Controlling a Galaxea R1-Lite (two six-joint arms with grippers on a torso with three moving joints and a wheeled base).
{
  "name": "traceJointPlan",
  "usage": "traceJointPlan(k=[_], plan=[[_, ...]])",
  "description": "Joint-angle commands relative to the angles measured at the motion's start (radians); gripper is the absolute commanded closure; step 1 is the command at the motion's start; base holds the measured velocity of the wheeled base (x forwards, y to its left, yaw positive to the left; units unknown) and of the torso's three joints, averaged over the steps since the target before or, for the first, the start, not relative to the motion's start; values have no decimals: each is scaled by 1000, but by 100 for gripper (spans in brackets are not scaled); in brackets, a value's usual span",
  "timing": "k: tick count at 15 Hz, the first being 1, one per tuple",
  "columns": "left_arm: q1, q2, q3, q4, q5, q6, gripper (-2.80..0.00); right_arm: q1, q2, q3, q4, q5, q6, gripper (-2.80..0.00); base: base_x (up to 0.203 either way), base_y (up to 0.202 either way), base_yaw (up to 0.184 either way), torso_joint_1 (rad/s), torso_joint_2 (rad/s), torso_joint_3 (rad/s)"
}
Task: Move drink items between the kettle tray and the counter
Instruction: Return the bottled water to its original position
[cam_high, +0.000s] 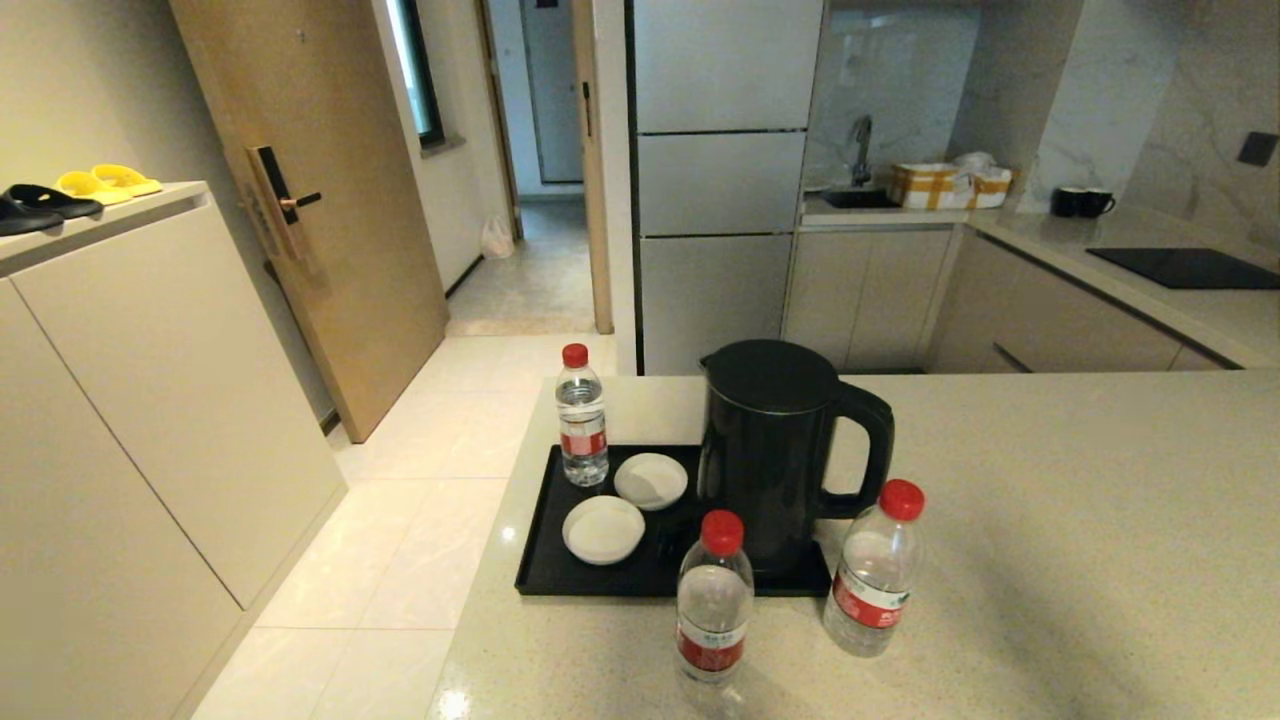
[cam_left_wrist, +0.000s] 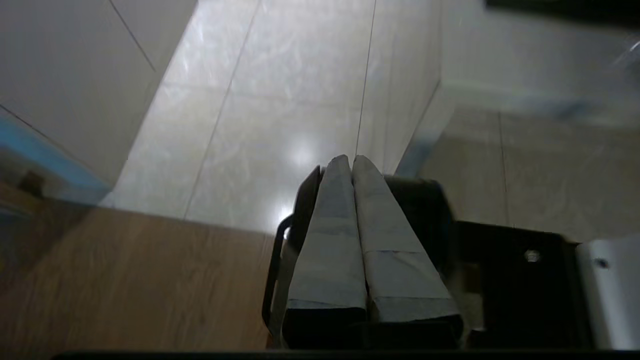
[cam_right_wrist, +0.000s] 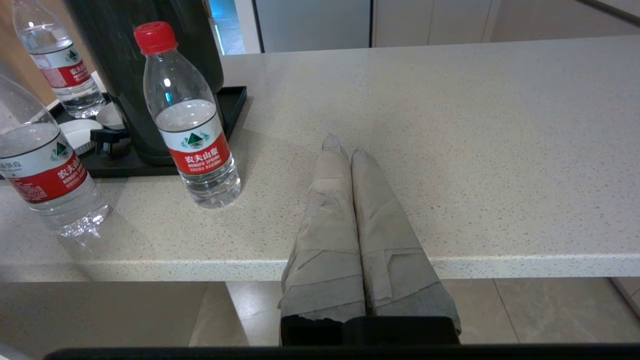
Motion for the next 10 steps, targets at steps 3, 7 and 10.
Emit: traceJointPlan(k=[3, 7, 10], plan=[[0, -23, 579, -882, -14, 74, 0, 0, 2, 2, 0, 0, 0, 0, 0, 0, 0, 0, 0, 0], [0, -23, 754, -1087, -85, 99, 0, 0, 1, 2, 0, 0, 0, 0, 0, 0, 0, 0, 0, 0], [-2, -24, 743, -1094, -96, 103, 0, 0, 2, 2, 0, 0, 0, 0, 0, 0, 0, 0, 0, 0]])
